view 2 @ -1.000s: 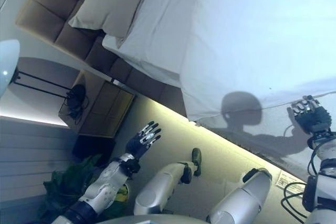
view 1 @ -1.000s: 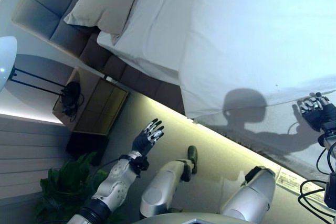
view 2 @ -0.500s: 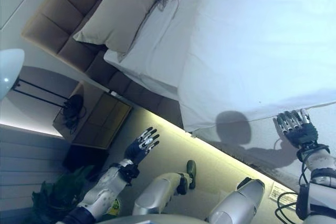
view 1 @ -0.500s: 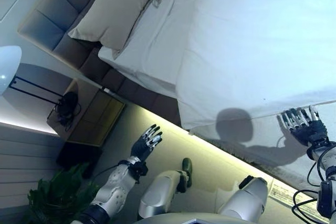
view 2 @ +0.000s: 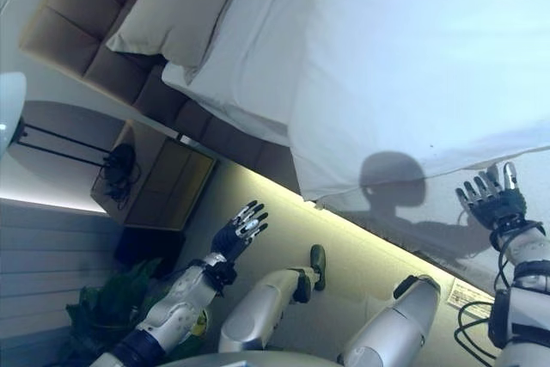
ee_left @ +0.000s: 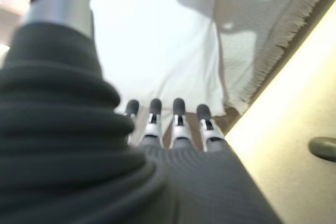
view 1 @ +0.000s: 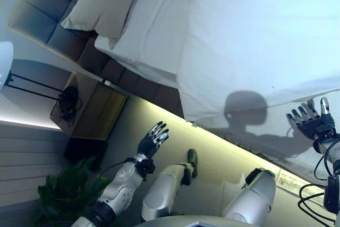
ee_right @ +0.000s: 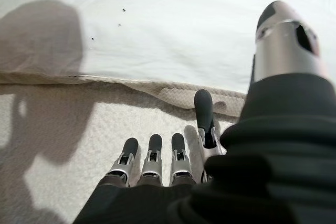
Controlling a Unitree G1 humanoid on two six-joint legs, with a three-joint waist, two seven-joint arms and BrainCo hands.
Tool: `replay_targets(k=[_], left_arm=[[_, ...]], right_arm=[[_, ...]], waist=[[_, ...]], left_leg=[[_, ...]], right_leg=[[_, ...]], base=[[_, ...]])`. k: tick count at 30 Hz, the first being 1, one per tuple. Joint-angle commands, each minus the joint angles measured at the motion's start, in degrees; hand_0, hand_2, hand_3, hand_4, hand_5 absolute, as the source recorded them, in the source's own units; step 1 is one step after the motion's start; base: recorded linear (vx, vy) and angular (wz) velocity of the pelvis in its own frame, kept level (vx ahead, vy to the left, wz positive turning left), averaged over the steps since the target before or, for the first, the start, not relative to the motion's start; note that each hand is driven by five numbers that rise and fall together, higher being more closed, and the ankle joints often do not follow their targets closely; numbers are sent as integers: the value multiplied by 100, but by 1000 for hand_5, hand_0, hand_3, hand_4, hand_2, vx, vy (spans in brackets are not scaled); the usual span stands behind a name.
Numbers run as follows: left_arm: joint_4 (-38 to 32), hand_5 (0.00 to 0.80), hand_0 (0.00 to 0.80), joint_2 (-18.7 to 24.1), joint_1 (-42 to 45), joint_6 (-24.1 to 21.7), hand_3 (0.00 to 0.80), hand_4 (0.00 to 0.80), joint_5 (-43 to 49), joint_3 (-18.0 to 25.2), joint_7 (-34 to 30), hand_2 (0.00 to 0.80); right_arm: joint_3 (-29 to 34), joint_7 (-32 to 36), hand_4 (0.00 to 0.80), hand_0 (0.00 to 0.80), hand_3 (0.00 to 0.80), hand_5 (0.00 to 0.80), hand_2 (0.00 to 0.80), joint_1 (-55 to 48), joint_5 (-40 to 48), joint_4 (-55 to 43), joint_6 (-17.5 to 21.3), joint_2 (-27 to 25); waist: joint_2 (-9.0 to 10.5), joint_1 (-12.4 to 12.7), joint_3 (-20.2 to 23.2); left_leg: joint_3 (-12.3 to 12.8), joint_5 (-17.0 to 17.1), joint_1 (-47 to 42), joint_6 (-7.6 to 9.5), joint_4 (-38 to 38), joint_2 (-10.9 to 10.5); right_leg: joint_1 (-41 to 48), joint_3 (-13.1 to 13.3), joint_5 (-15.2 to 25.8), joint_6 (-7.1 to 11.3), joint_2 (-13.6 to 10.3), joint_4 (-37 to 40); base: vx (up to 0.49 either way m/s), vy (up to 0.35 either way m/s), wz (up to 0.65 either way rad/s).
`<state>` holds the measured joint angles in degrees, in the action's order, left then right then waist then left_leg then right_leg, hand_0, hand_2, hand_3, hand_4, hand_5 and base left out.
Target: Make the bed neatly
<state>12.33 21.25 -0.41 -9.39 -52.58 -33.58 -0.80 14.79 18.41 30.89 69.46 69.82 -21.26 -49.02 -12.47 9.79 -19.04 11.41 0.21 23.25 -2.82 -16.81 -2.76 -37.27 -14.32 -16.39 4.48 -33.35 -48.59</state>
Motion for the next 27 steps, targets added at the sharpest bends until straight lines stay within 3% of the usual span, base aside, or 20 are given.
replay_targets(k=[1, 13, 14, 15, 17, 18, 27], left_arm=[[-297, 0, 0, -89, 2, -373, 0, 0, -52, 118, 40, 0], [-277, 0, 0, 35, 64, -447, 0, 0, -167, 89, -40, 0], [-270, 0, 0, 49, 74, -445, 0, 0, -180, 81, -51, 0], [-252, 0, 0, 53, 78, -451, 0, 0, -187, 77, -63, 0], [-212, 0, 0, 65, 81, -443, 0, 0, -199, 71, -81, 0], [-196, 0, 0, 80, 92, -451, 0, 0, -214, 66, -89, 0], [-103, 0, 0, 182, 125, -354, 0, 0, -210, 137, -98, 0]], right_arm=[[-138, 206, 0, 0, 0, 0, 0, 732, 294, -13, 2, -398], [-157, 358, 0, 0, 0, 0, 0, 1058, 289, 114, 43, -708], [-153, 384, 182, 182, 182, 182, 182, 1080, 264, 132, 36, -740], [-155, 420, 436, 436, 436, 436, 436, 1097, 230, 146, 43, -748], [-157, 464, 772, 772, 772, 772, 772, 1157, 160, 169, 35, -781], [-152, 488, 800, 800, 800, 800, 800, 1172, 136, 180, 6, -812], [-99, 724, 800, 800, 800, 800, 800, 1195, -69, 238, -123, -829]], waist=[[-244, 39, -192], [-224, 102, -149], [-217, 118, -128], [-211, 127, -113], [-188, 147, -73], [-175, 158, -49], [-83, 218, 41]], left_leg=[[-169, -517, 129, 54, -777, 560], [-149, -473, 441, 26, -963, 657], [-147, -482, 430, 24, -971, 656], [-150, -486, 422, 24, -976, 655], [-155, -508, 414, 29, -1027, 651], [-158, -523, 404, 33, -1047, 645], [-192, -585, 383, 49, -1162, 654]], right_leg=[[-486, 636, 2096, 757, -9, 1187], [-781, 699, 2006, 725, -23, 859], [-769, 692, 2004, 722, -36, 851], [-762, 691, 2004, 722, -38, 841], [-745, 699, 1995, 711, -48, 804], [-727, 696, 1991, 708, -56, 800], [-677, 698, 2009, 710, -54, 730]], base=[[-29, -17, 8], [2, -3, 5], [54, 25, 3], [67, 27, 1], [78, 20, 3], [90, 15, 4], [61, -5, 4]])
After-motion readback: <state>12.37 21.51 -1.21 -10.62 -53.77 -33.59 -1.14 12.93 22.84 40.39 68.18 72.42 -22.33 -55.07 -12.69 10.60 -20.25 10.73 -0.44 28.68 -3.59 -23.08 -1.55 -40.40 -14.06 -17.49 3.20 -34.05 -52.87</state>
